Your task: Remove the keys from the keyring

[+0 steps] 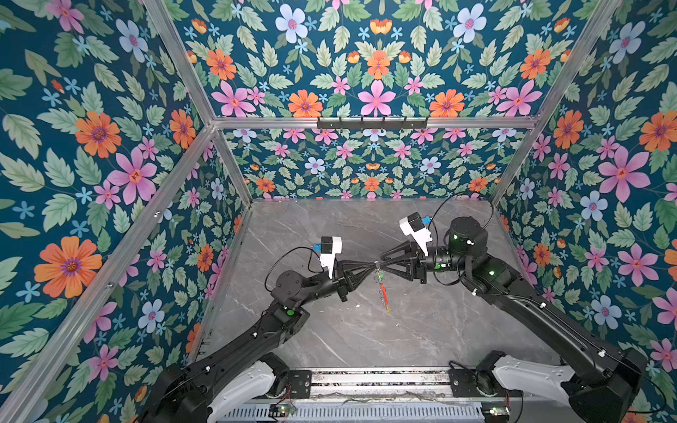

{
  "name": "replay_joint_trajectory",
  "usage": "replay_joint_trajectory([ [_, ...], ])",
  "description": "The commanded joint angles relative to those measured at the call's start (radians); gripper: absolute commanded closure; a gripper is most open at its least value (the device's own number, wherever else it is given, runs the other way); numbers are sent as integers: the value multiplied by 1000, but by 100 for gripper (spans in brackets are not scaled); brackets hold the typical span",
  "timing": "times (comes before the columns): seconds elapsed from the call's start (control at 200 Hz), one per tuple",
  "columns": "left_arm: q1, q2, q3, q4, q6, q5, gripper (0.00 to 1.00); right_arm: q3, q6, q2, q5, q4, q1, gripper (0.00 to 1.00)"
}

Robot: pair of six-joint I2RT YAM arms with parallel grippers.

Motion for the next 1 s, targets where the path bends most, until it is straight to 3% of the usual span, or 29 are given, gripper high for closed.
replay_joint_trajectory([
  [0.0, 0, 0, -5, 74, -5, -18, 100, -7, 22, 8, -28, 40, 1, 66],
  [0.39, 0, 5, -9, 75, -8, -25, 100, -25, 44, 19, -40, 85, 0, 84],
  [0.51, 1, 10, -7, 80, -10, -19, 100, -25, 52, 23, -44, 91, 1, 85],
  [0.675, 0, 15, -3, 80, -15, -11, 100, -23, 46, 22, -38, 79, 1, 100],
  [0.775, 0, 12, 18, 25, -15, -3, 100, -5, 17, 18, -27, 23, 1, 100],
  [0.865, 0, -5, 32, -45, -3, 6, 78, 15, -34, 17, -14, -63, 1, 100],
  [0.995, 0, -54, 40, -175, 32, 17, 69, 45, -124, 13, -8, -211, -3, 100],
])
